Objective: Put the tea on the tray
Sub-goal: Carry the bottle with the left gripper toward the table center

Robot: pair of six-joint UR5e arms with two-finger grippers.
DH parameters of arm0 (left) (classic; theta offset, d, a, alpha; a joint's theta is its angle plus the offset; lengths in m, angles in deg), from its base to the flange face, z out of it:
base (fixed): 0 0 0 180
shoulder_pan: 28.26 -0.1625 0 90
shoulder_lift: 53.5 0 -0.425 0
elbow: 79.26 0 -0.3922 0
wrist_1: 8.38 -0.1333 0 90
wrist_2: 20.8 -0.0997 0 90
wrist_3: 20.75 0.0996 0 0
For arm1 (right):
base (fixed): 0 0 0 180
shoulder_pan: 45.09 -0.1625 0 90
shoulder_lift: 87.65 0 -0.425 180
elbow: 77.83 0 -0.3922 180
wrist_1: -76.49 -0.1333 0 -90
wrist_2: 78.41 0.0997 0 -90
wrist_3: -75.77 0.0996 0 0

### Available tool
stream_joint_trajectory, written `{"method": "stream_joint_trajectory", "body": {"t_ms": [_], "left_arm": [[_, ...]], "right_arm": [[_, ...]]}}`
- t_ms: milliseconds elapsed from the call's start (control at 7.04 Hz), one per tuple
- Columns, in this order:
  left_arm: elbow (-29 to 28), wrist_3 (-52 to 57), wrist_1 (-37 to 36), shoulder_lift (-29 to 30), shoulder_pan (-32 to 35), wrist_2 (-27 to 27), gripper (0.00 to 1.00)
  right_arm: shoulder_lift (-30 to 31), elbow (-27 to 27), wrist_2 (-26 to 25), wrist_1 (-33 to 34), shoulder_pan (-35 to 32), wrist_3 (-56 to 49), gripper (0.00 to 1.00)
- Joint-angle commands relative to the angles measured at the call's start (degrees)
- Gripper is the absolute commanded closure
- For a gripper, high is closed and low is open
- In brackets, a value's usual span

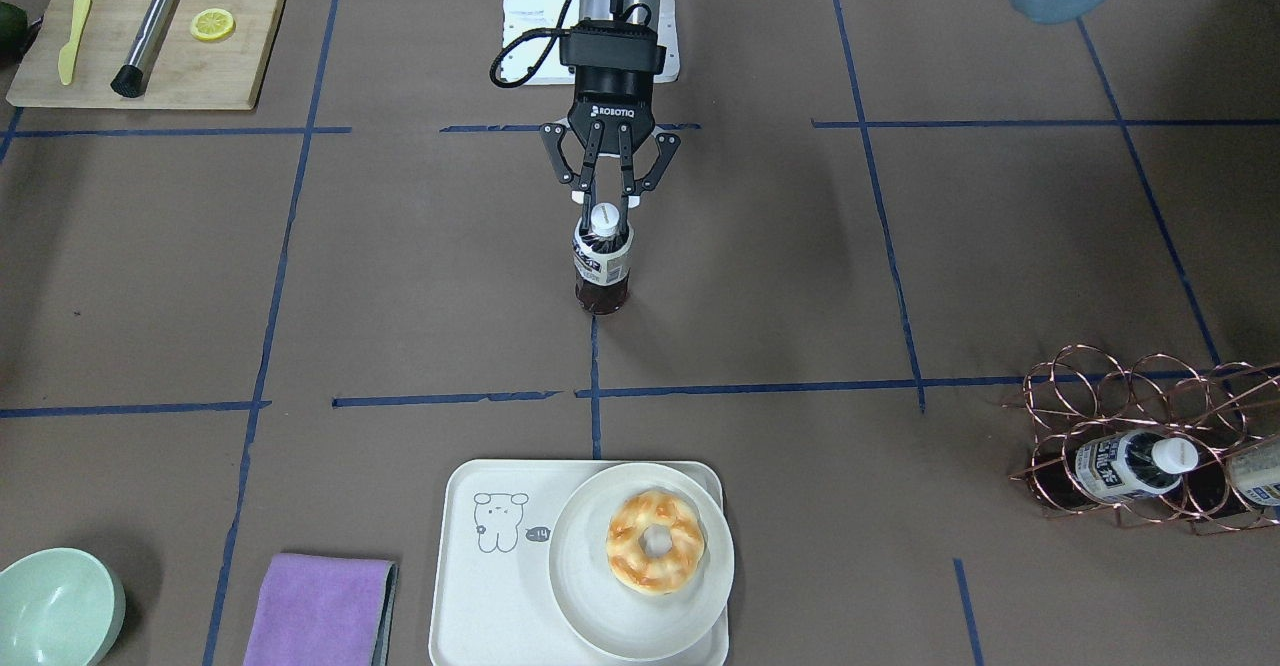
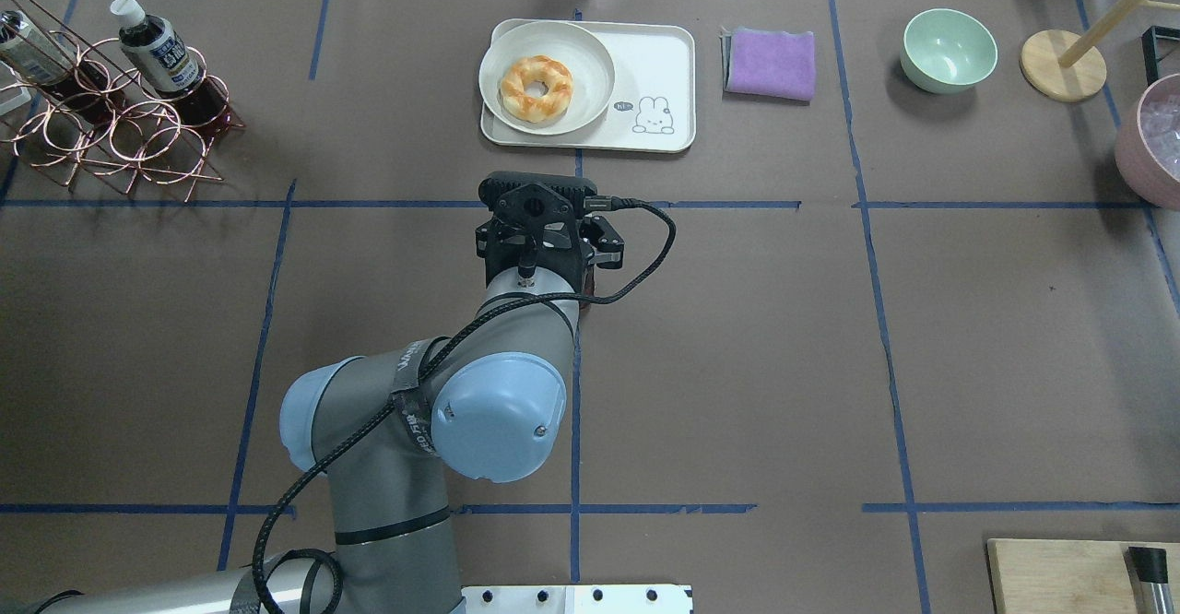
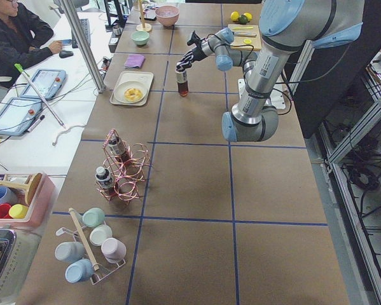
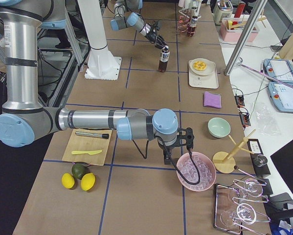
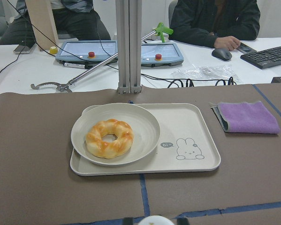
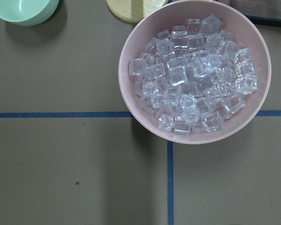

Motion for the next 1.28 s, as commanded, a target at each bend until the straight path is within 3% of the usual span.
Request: {"method": "stream_joint_trajectory", "body": {"t_ms": [0,142,995,1137], "left_arm": [[-0.2,0.0,2.6,-0.1,0.0,0.0,0.15],[-0.2,-0.2,3.0,0.1,-0.1,0.1,0.00],[9.9,0.7,0.3,-1.6,2.0,2.9,0.00],[12.2,0.8,0.3,-6.1,6.0,10.1,0.00]], "right_arm": [[0.0,0.1,0.0,0.0,-0.1,0.1,0.00],[0.0,0.1,0.1,0.0,0.0,0.1,0.00],[-0.8,1.7,0.0,0.0,0.0,0.2,0.00],[-1.3,2.9,-0.3,0.2,0.0,0.2,0.00]]}}
